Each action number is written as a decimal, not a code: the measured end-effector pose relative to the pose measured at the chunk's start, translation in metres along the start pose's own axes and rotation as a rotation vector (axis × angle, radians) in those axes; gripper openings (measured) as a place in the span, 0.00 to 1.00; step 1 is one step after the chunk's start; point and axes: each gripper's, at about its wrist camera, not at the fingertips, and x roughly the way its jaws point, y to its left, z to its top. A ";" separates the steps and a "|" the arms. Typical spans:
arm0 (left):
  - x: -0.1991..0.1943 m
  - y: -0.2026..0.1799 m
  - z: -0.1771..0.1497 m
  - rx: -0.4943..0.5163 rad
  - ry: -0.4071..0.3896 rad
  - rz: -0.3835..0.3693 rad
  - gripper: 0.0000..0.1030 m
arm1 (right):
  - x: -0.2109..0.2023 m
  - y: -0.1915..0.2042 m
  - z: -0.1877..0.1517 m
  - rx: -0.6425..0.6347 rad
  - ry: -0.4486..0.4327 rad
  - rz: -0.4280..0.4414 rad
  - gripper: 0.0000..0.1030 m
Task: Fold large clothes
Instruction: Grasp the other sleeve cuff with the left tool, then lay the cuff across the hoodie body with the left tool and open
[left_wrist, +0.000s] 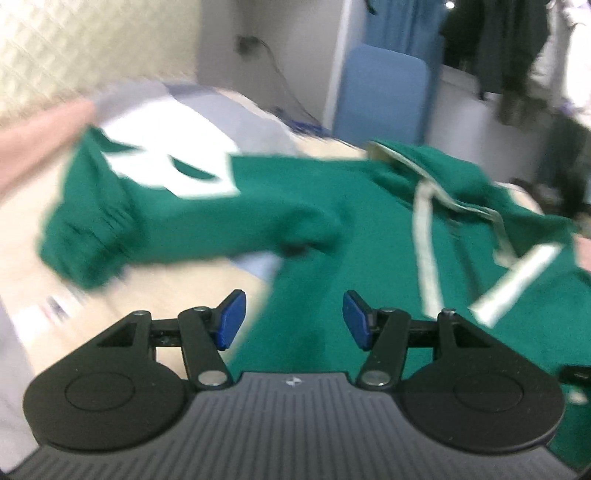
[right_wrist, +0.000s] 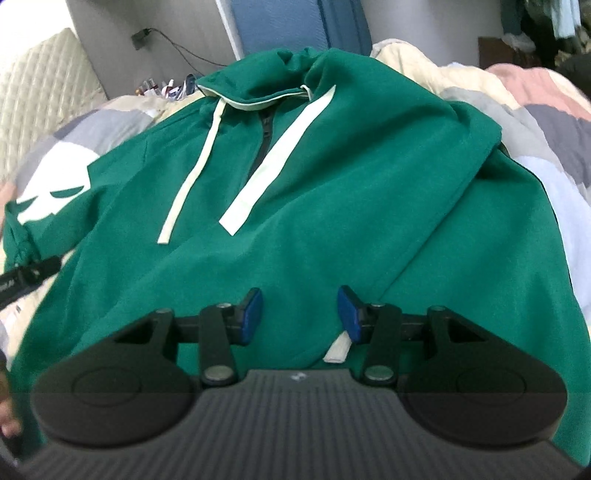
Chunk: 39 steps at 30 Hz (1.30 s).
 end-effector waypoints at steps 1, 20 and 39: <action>0.005 0.006 0.006 0.036 -0.026 0.053 0.62 | -0.001 0.000 0.000 0.004 0.000 0.005 0.46; 0.113 0.084 0.031 0.426 0.033 0.517 0.58 | 0.026 -0.007 0.013 0.156 0.063 0.143 0.49; -0.069 -0.030 0.170 0.556 -0.184 0.329 0.36 | 0.002 -0.010 0.015 0.135 0.035 0.137 0.49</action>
